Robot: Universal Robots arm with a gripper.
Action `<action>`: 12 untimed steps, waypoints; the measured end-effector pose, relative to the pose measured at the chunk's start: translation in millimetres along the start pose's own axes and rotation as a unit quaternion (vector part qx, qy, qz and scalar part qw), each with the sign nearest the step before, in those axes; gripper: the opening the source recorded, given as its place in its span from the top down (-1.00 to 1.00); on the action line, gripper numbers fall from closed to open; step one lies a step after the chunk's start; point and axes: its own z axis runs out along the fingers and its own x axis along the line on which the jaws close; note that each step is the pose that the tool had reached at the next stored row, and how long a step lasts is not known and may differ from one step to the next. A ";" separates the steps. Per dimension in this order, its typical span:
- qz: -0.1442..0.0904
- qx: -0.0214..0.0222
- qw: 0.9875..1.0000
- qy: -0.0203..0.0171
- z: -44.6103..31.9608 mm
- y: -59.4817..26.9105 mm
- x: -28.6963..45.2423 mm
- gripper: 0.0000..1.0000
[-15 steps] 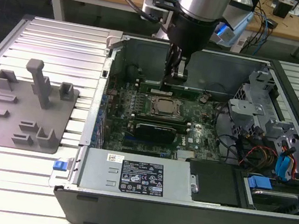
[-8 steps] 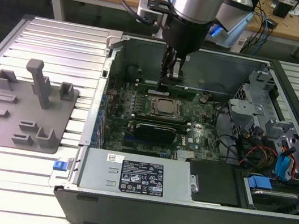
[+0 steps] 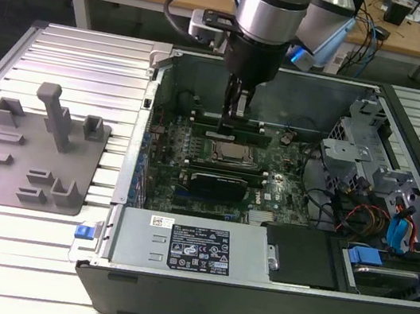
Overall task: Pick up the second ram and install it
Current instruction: 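Pick up the second ram and move it above second insertion slot, then insert the second ram into the second slot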
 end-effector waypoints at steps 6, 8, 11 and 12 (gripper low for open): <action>-0.003 0.000 1.000 0.000 1.5 -2.1 2.5 0.81; -0.003 0.000 1.000 0.000 1.6 -2.1 2.5 0.81; -0.003 0.000 1.000 0.000 1.6 -2.1 2.5 0.81; -0.003 0.000 1.000 0.000 1.6 -2.2 2.5 0.81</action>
